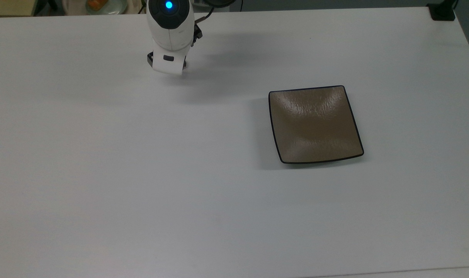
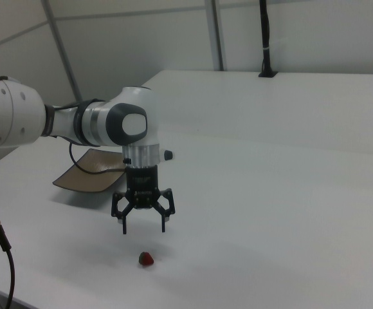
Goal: Strawberries on a ceramic plate
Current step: 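Move the open gripper over the red strawberry and lower it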
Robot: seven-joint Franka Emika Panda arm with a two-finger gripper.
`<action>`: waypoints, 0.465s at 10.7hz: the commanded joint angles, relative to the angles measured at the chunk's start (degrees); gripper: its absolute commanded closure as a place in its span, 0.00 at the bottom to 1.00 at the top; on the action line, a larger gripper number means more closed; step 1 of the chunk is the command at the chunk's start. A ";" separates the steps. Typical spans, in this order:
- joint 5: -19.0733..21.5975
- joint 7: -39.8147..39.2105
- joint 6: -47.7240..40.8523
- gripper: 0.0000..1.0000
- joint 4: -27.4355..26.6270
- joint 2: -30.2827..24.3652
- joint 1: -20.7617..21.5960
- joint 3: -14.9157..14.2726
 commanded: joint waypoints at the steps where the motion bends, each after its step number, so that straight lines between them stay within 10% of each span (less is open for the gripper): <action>1: -0.92 -0.77 4.67 0.00 -4.66 -1.24 -0.41 -0.21; 5: -0.92 -0.50 11.09 0.10 -9.41 -1.77 -0.41 -0.21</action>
